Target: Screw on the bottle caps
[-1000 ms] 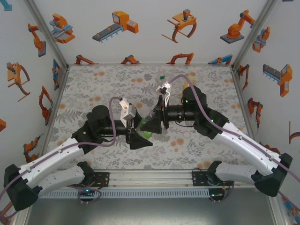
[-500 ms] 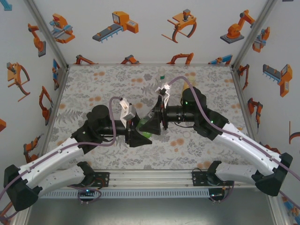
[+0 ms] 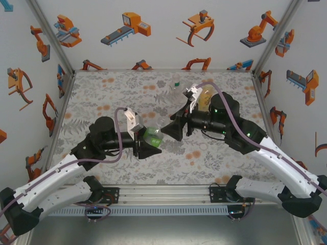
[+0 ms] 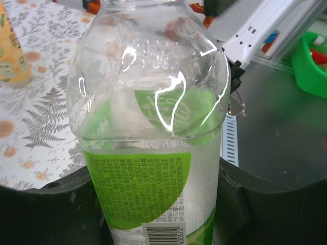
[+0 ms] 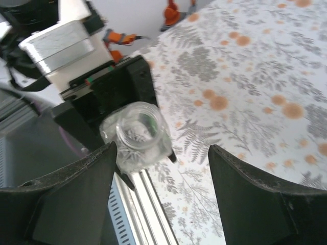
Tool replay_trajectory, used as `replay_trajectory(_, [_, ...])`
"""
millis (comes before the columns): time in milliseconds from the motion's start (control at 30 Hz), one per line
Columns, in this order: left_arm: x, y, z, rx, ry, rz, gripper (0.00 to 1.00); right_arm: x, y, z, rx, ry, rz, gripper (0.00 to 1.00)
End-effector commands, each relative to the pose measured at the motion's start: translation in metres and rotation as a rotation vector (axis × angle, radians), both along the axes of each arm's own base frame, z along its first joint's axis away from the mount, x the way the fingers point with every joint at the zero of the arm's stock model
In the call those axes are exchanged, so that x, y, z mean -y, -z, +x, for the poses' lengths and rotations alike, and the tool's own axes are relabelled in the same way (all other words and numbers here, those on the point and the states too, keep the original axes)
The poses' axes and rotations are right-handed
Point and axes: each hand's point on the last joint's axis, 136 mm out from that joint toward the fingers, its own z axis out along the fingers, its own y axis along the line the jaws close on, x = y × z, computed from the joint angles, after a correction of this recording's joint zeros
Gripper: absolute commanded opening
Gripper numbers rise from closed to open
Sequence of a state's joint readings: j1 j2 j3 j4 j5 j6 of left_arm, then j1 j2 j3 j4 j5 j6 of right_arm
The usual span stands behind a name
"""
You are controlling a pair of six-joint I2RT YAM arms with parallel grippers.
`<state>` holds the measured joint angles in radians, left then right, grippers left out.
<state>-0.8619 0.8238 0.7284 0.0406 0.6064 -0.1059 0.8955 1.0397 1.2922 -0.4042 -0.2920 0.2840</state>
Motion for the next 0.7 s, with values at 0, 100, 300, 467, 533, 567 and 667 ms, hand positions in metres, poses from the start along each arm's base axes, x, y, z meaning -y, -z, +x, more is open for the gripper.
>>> replay_trajectory(0, [-0.009,0.006,0.010,0.026,-0.079,0.023,0.27,0.024,0.012,0.018,-0.006,0.170,-0.088,0.65])
replay_trajectory(100, [-0.013,0.009,0.012,0.022,-0.098,0.026,0.19,0.032,0.029,0.025,-0.031,0.223,-0.144,0.64])
replay_trajectory(300, [-0.022,0.013,0.019,0.010,-0.168,0.034,0.00,0.055,0.080,0.047,-0.167,0.383,-0.287,0.63])
replay_trajectory(467, [-0.028,0.012,0.018,0.018,-0.189,0.025,0.00,0.078,0.133,0.059,-0.308,0.495,-0.385,0.60])
replay_trajectory(533, [-0.030,0.012,0.018,0.020,-0.193,0.029,0.00,0.089,0.155,0.063,-0.382,0.550,-0.415,0.59])
replay_trajectory(567, [-0.031,0.013,0.018,0.020,-0.196,0.034,0.00,0.093,0.166,0.064,-0.419,0.565,-0.427,0.57])
replay_trajectory(667, [-0.032,0.015,0.019,0.018,-0.206,0.042,0.00,0.105,0.193,0.067,-0.469,0.621,-0.484,0.53])
